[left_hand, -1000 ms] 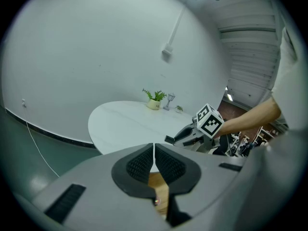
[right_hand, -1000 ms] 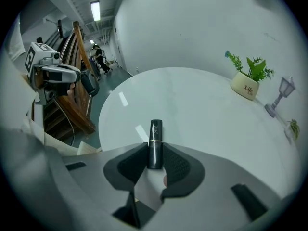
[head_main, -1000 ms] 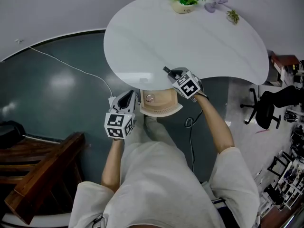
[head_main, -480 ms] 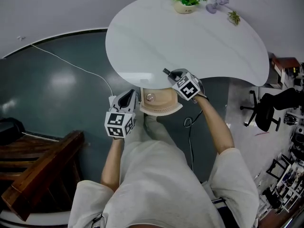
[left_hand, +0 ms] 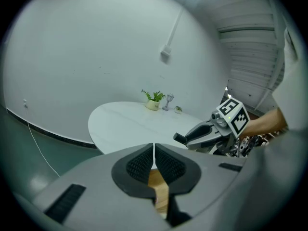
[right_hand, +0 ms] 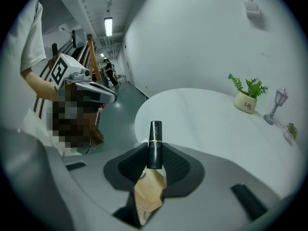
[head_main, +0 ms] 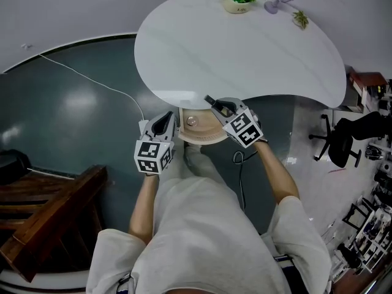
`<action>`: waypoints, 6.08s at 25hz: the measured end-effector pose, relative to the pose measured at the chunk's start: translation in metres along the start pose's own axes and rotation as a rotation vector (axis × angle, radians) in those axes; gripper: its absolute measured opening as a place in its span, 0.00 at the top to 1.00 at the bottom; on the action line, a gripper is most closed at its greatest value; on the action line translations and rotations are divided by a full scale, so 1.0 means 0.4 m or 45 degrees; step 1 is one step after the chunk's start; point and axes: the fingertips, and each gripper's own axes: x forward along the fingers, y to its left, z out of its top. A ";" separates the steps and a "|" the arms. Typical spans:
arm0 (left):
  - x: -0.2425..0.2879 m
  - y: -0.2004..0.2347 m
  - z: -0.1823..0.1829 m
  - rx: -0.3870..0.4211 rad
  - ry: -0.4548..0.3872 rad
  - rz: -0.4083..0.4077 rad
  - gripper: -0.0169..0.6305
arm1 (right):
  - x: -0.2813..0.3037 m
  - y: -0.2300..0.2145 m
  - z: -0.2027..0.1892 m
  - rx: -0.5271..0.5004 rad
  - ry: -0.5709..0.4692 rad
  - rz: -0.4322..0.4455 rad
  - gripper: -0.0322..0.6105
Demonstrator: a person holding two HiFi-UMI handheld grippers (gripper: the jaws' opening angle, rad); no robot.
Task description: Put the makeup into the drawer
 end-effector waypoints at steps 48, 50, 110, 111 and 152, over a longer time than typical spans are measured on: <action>-0.037 0.118 -0.128 -0.127 0.115 0.143 0.95 | 0.406 0.203 -0.411 -0.976 0.663 0.401 0.81; -0.035 0.122 -0.133 -0.133 0.124 0.147 0.95 | 0.426 0.202 -0.416 -0.969 0.667 0.398 0.81; -0.041 0.042 -0.049 -0.003 0.053 0.084 0.95 | 0.183 0.174 -0.137 -0.055 0.051 0.018 0.90; -0.040 0.035 -0.043 0.005 0.047 0.079 0.95 | 0.163 0.167 -0.126 0.000 0.020 0.002 0.90; -0.043 -0.245 0.361 0.342 -0.302 -0.031 0.95 | -0.593 -0.196 0.116 0.326 -0.758 -0.764 0.95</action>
